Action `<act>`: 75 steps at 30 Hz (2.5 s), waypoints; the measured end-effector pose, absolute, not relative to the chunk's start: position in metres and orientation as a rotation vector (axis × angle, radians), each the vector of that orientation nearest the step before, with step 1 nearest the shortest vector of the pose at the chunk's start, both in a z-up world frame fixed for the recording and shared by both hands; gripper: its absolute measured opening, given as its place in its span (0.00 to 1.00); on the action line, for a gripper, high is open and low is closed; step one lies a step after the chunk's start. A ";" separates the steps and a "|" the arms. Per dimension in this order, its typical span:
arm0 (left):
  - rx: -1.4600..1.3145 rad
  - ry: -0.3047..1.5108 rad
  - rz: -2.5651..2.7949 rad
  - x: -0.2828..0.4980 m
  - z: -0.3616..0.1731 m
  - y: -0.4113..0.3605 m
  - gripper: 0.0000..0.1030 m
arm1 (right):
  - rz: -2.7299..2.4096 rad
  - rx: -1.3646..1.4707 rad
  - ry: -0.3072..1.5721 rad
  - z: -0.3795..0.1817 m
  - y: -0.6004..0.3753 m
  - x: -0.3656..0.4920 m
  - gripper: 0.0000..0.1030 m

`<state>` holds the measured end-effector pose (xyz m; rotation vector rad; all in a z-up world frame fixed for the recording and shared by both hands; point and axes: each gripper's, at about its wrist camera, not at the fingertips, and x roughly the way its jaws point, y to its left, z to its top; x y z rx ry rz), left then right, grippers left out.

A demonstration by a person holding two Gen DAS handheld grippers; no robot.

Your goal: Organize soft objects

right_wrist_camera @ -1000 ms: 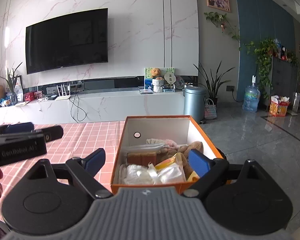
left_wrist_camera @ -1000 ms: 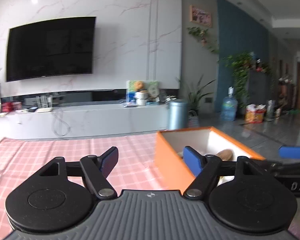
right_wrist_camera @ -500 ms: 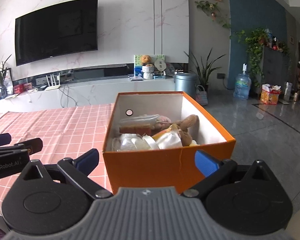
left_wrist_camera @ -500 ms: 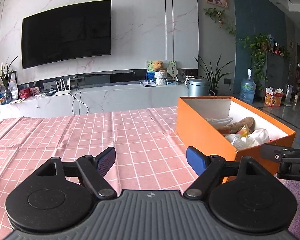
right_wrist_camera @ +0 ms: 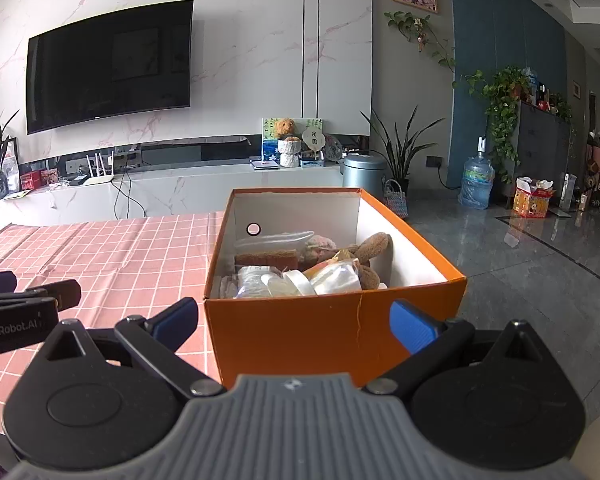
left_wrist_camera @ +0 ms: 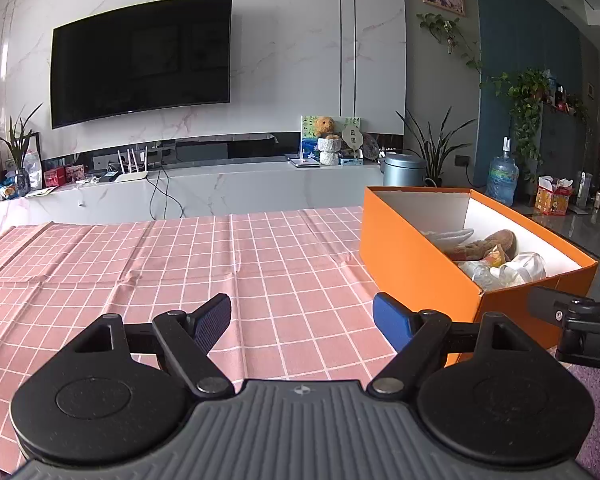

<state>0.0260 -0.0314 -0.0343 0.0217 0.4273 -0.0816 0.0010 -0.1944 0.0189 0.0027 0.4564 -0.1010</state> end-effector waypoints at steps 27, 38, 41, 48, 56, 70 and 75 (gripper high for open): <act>0.031 0.434 -0.083 0.023 -0.032 -0.033 0.92 | -0.092 0.008 0.452 0.019 -0.194 -0.003 0.97; 0.033 0.434 -0.082 0.022 -0.032 -0.033 0.92 | -0.091 0.010 0.454 0.020 -0.194 -0.003 0.97; 0.033 0.433 -0.083 0.022 -0.031 -0.033 0.92 | -0.090 0.011 0.453 0.020 -0.194 -0.003 0.97; 0.031 0.435 -0.079 0.020 -0.031 -0.033 0.92 | -0.089 0.013 0.457 0.020 -0.194 -0.004 0.97; 0.032 0.435 -0.078 0.021 -0.031 -0.033 0.92 | -0.090 0.016 0.456 0.019 -0.194 -0.005 0.97; 0.031 0.432 -0.073 0.018 -0.027 -0.031 0.92 | -0.090 0.016 0.456 0.019 -0.194 -0.005 0.97; 0.032 0.433 -0.076 0.018 -0.027 -0.033 0.92 | -0.090 0.019 0.460 0.019 -0.194 -0.005 0.97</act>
